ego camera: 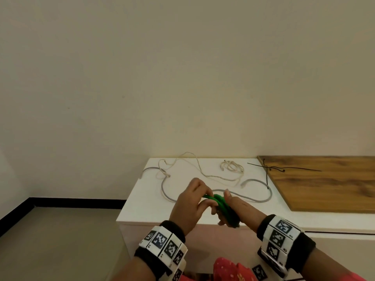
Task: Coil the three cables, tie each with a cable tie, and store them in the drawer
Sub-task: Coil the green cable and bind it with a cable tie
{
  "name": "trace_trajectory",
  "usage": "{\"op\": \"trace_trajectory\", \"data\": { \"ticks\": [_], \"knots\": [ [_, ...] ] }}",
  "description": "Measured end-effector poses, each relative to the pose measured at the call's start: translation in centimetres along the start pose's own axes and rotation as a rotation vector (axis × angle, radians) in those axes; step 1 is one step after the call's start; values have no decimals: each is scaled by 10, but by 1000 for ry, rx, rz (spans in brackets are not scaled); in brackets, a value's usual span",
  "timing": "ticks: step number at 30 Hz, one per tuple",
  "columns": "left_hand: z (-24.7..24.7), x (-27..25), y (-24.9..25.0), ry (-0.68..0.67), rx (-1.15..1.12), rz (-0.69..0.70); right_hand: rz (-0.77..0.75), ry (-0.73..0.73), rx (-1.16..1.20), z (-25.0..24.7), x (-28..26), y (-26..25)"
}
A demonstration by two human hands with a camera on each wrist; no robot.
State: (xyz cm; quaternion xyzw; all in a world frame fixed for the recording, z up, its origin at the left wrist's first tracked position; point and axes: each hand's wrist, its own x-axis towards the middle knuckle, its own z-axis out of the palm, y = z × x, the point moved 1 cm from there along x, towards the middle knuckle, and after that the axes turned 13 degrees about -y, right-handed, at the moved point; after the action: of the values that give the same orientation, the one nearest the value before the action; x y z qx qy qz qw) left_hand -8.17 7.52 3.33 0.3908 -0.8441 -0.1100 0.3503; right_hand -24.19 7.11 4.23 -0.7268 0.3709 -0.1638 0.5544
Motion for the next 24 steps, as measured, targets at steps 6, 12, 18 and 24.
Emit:
{"op": "trace_trajectory", "data": {
  "ticks": [6, 12, 18, 24],
  "knots": [
    [-1, 1, 2, -34, -360, -158, -126, -66, 215, 9, -1, -13],
    [9, 6, 12, 1, -453, -262, -169, 42, 470, 6, -3, -14],
    [17, 10, 24, 140, -563, -417, -227, 202, 518, 10, -1, -15],
    [27, 8, 31, 100, -812, -451, -205, 399, 480, 12, 2, -9]
  ]
}}
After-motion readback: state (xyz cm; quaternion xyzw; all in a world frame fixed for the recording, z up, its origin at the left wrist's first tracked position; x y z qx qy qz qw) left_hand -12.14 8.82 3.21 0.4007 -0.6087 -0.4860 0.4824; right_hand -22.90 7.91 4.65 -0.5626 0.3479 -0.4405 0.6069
